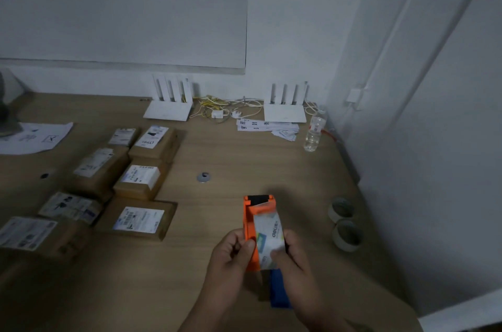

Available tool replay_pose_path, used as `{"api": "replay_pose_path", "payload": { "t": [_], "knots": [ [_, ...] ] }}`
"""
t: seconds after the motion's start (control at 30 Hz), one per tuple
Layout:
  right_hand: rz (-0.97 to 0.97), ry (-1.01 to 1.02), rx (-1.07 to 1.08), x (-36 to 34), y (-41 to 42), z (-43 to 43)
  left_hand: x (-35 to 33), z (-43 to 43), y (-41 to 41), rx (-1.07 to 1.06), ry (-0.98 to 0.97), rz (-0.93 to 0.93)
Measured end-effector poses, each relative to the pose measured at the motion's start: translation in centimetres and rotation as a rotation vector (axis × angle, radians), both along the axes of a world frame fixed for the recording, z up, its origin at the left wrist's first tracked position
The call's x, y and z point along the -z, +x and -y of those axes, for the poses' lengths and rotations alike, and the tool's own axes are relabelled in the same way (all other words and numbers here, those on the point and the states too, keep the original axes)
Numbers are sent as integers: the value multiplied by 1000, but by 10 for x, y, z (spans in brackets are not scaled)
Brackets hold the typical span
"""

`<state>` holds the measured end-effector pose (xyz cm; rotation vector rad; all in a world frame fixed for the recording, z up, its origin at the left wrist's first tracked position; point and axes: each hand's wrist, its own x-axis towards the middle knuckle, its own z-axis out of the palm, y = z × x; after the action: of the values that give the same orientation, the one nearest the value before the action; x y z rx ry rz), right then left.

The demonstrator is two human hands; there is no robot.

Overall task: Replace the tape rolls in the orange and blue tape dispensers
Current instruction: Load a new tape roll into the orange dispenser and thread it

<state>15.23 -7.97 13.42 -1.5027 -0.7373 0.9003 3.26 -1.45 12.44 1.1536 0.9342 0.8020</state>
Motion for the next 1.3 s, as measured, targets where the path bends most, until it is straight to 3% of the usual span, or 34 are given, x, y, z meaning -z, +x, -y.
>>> {"api": "replay_pose_path", "payload": {
  "t": [0.3, 0.67, 0.83, 0.9, 1.03, 1.3],
  "knots": [
    [26, -82, -42, 3, -4, 0, 2, 3, 6, 18, -13, 45],
    [70, -103, -129, -3, -14, 7, -3, 5, 11, 51, 29, -42],
    [353, -159, -136, 4, -12, 1, -6, 4, 9, 11, 11, -69],
    [270, -158, -20, -7, -10, -7, -5, 2, 7, -5, -28, -74],
    [349, -40, 11, -40, 7, -13, -4, 3, 2, -21, -49, -55],
    [653, -194, -321, -73, 38, -45, -10, 11, -5, 39, -45, -16]
  ]
}}
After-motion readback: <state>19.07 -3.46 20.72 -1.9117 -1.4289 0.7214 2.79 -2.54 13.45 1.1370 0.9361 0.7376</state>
